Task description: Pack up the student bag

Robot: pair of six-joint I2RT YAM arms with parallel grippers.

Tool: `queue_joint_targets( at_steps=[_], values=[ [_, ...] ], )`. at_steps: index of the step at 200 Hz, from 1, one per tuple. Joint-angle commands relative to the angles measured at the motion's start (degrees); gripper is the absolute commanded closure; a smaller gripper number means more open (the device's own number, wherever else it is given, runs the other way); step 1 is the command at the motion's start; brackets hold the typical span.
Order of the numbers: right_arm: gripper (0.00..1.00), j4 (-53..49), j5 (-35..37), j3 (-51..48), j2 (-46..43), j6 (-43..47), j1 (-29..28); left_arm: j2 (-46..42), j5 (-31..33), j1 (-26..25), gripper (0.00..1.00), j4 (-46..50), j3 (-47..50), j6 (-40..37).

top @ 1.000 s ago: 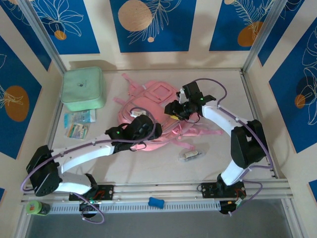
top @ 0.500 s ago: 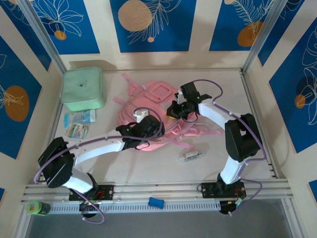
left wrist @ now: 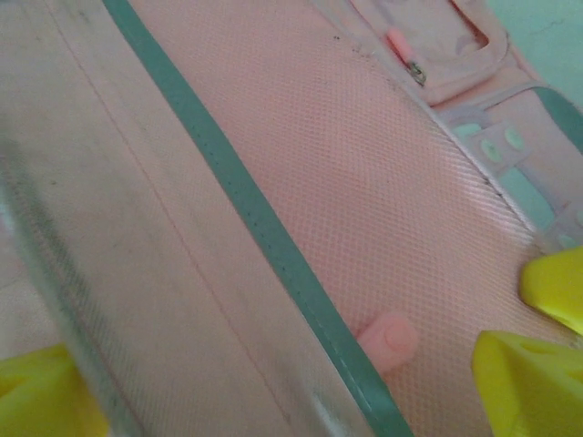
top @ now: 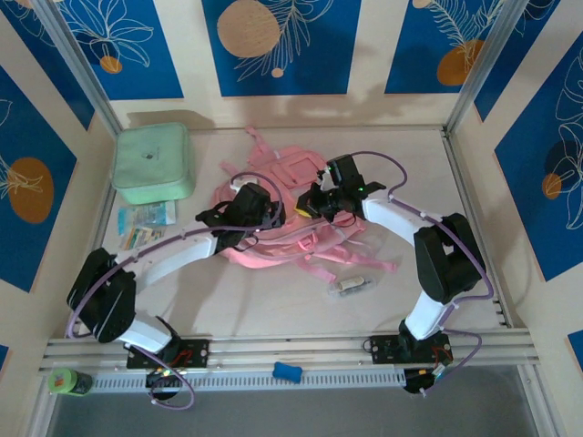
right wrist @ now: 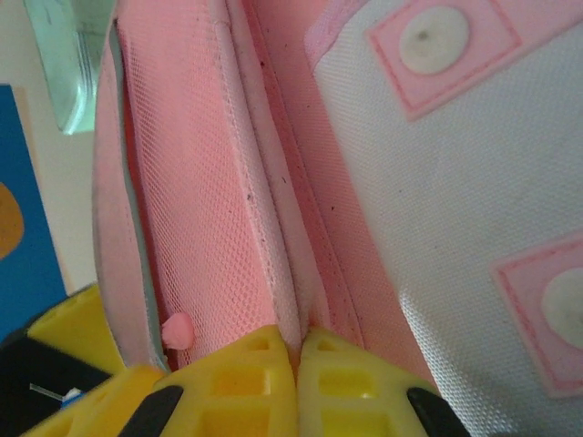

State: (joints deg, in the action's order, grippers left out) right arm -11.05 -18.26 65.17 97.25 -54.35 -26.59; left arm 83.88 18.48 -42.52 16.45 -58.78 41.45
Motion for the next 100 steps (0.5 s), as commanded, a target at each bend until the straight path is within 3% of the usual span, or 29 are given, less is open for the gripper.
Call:
queue_joint_targets(
  at_steps=[1,41,100],
  values=[
    [1.00,5.1,-3.2,-0.3,-3.3,-5.1,-1.0,-3.7,1.5,-2.0,0.00,7.5,-1.8,0.3],
    [1.00,4.1,-0.9,0.2,-4.6,-5.9,-1.8,-4.3,11.0,-10.8,0.01,12.7,-1.7,5.2],
    [1.00,2.6,0.8,-0.6,-5.5,-5.7,-2.0,5.9,19.8,-14.7,0.01,15.0,-9.4,10.0]
  ],
)
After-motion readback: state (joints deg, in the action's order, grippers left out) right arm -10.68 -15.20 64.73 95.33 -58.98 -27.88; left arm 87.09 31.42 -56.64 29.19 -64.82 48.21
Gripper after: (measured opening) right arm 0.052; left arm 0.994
